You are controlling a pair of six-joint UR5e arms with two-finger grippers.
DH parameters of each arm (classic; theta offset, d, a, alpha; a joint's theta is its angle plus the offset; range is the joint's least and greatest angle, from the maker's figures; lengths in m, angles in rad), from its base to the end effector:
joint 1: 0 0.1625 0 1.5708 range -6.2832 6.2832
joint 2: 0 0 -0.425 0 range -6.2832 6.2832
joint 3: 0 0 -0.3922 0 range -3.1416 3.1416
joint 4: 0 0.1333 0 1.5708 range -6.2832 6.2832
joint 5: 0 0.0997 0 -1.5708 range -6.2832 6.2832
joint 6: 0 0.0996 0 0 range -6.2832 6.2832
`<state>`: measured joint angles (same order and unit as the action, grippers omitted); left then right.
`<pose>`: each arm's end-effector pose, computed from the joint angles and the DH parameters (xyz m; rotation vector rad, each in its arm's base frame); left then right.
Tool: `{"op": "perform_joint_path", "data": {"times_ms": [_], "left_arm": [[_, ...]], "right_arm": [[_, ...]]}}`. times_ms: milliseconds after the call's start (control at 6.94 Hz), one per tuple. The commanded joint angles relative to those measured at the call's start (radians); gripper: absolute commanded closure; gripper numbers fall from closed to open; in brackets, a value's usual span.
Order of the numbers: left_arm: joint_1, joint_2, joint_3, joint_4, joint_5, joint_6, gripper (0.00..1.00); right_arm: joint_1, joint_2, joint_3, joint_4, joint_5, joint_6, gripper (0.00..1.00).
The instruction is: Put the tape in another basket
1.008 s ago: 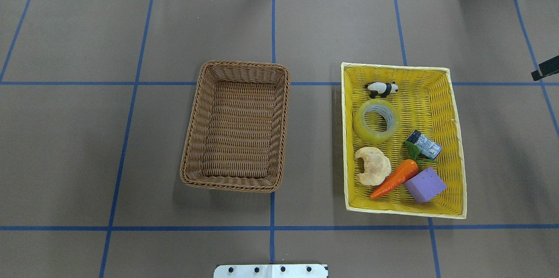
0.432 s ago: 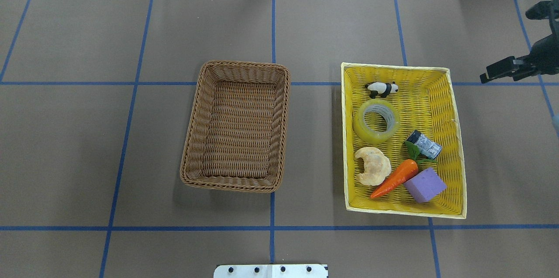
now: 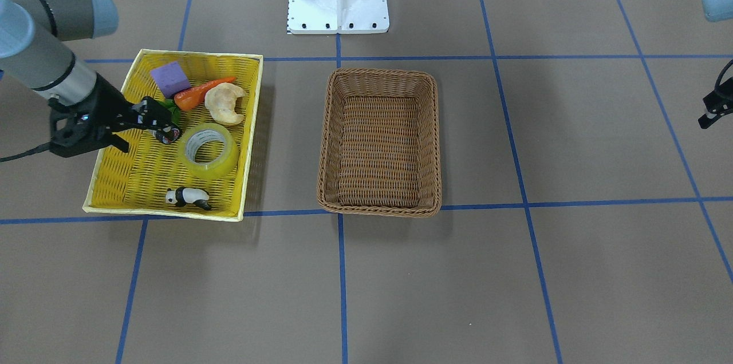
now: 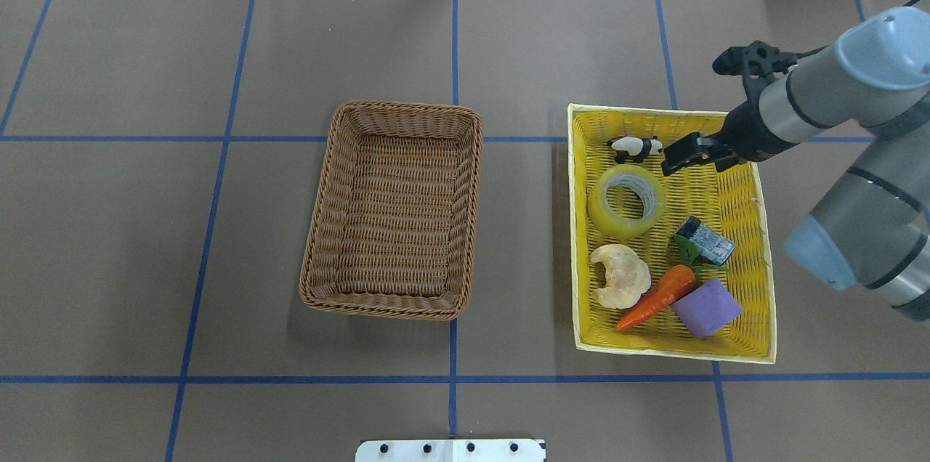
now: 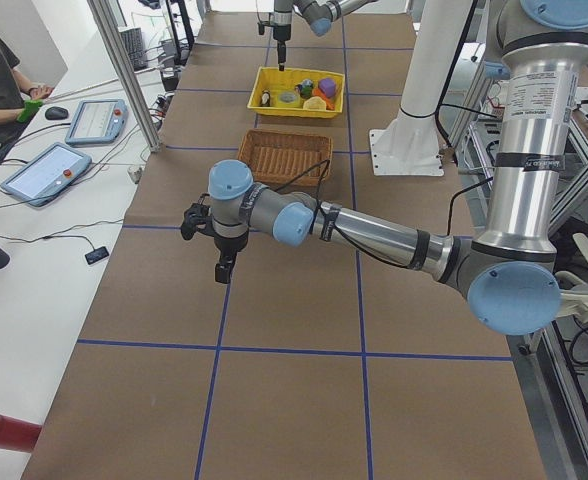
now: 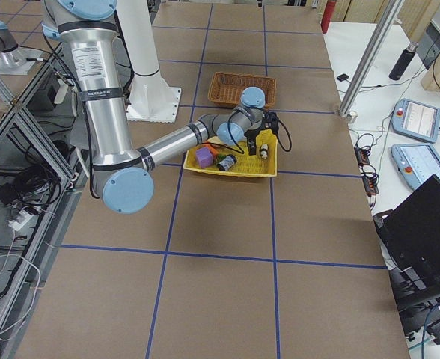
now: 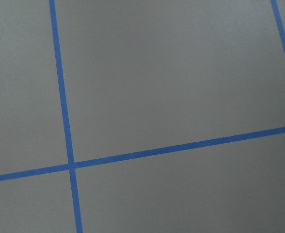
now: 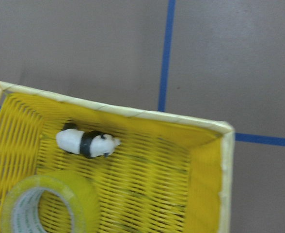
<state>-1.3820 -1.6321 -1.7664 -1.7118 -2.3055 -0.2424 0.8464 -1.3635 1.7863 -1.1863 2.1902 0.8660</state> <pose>0.0334 -0.5291 0.5165 0.2158 0.7888 0.0956 -0.3230 -0.4789 0.4015 0.1287 -0.9649 -0.1196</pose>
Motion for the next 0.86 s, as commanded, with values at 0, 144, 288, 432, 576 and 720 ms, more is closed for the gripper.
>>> {"op": "perform_joint_path", "data": {"times_ms": [0,144,288,432,576,720], "left_arm": [[0.001,0.006,0.002,0.000,0.000,0.002,0.02],[0.000,0.008,0.004,0.000,0.001,0.003,0.02],[0.001,0.008,0.002,-0.002,0.001,0.003,0.02],[0.000,0.008,0.001,-0.002,0.000,0.003,0.02],[0.001,0.008,0.002,0.000,0.000,0.003,0.02],[0.001,0.008,0.002,0.000,0.000,0.003,0.02]], "right_arm": [[-0.087,0.008,-0.024,0.000,-0.072,-0.004,0.06],[-0.104,0.015,-0.042,0.002,-0.075,-0.005,0.08],[-0.116,0.018,-0.062,0.005,-0.079,-0.005,0.09],[-0.121,0.029,-0.079,0.008,-0.079,-0.007,0.11],[-0.121,0.047,-0.091,0.008,-0.079,-0.005,0.29],[-0.118,0.050,-0.093,0.008,-0.076,-0.007,0.99]]}}
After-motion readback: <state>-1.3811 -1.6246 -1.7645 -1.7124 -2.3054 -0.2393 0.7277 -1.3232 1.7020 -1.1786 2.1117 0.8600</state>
